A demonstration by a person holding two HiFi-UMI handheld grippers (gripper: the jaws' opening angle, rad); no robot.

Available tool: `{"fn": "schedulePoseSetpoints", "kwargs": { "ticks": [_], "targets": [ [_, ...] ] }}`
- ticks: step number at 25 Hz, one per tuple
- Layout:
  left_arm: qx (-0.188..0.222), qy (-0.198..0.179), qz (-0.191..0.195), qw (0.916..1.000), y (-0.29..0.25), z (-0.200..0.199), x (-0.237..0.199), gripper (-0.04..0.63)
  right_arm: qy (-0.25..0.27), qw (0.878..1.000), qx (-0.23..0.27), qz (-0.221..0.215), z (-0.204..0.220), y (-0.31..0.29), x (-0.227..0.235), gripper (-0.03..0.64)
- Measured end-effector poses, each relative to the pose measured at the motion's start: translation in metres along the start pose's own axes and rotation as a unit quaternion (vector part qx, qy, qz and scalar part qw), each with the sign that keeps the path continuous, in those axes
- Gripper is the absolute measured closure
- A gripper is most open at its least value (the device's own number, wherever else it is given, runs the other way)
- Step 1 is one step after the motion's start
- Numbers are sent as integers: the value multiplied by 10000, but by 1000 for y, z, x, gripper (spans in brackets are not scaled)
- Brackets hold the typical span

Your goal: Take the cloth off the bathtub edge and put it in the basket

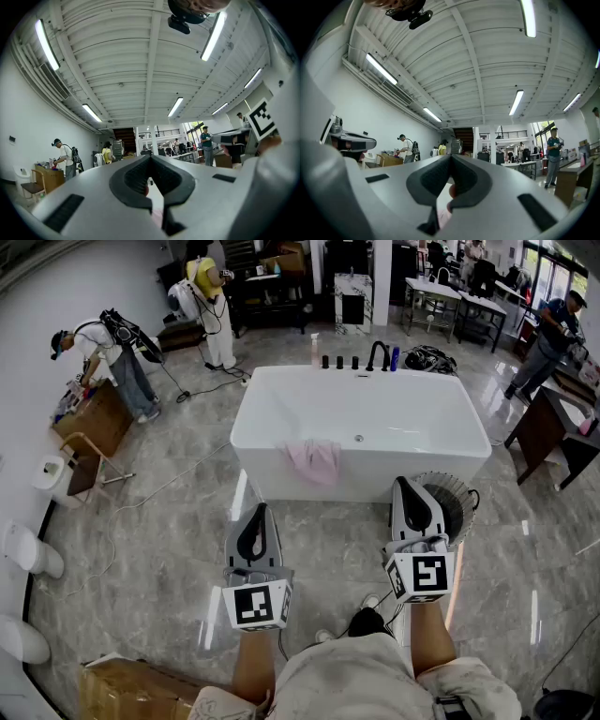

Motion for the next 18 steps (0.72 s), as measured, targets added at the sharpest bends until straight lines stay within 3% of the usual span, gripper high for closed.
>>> {"fn": "schedulePoseSetpoints", "kwargs": {
  "ticks": [15,18],
  "targets": [
    [-76,18,33,10000,14,3,-3,594,-68,10000,-47,-48,7,5,-13,629],
    [-105,61,-1,9999,17,5,-5,594,-121,9995,-239,-185,13,1,-19,629]
  ]
}}
Point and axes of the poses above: the fingertips, and each gripper's own axes: y backward along the fingers, x to its right, z out of its underside, the point moved 8 cm from there along y, backward along the fingers, and after that the axes turned 5 degrees about x, right-handed, at the moved point
